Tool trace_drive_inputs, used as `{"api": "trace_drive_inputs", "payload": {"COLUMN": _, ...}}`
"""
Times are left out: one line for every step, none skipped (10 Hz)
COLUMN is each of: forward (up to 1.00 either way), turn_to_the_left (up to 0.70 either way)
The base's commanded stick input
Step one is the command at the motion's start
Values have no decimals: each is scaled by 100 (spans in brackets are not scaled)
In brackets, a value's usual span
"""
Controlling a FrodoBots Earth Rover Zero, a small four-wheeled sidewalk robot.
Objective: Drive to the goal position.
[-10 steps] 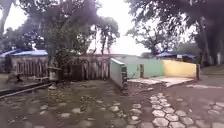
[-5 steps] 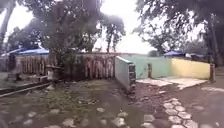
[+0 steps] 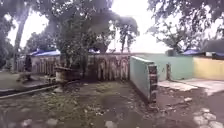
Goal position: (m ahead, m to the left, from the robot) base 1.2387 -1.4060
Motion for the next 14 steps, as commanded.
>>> {"api": "trace_drive_inputs", "payload": {"forward": 45, "turn_to_the_left": 27}}
{"api": "trace_drive_inputs", "payload": {"forward": 45, "turn_to_the_left": 27}}
{"api": "trace_drive_inputs", "payload": {"forward": 45, "turn_to_the_left": 27}}
{"api": "trace_drive_inputs", "payload": {"forward": 44, "turn_to_the_left": 27}}
{"api": "trace_drive_inputs", "payload": {"forward": 28, "turn_to_the_left": 55}}
{"api": "trace_drive_inputs", "payload": {"forward": 11, "turn_to_the_left": 43}}
{"api": "trace_drive_inputs", "payload": {"forward": 3, "turn_to_the_left": 28}}
{"api": "trace_drive_inputs", "payload": {"forward": 0, "turn_to_the_left": 45}}
{"api": "trace_drive_inputs", "payload": {"forward": 0, "turn_to_the_left": 45}}
{"api": "trace_drive_inputs", "payload": {"forward": 0, "turn_to_the_left": 45}}
{"api": "trace_drive_inputs", "payload": {"forward": 0, "turn_to_the_left": 45}}
{"api": "trace_drive_inputs", "payload": {"forward": 0, "turn_to_the_left": 45}}
{"api": "trace_drive_inputs", "payload": {"forward": 0, "turn_to_the_left": 45}}
{"api": "trace_drive_inputs", "payload": {"forward": 3, "turn_to_the_left": 47}}
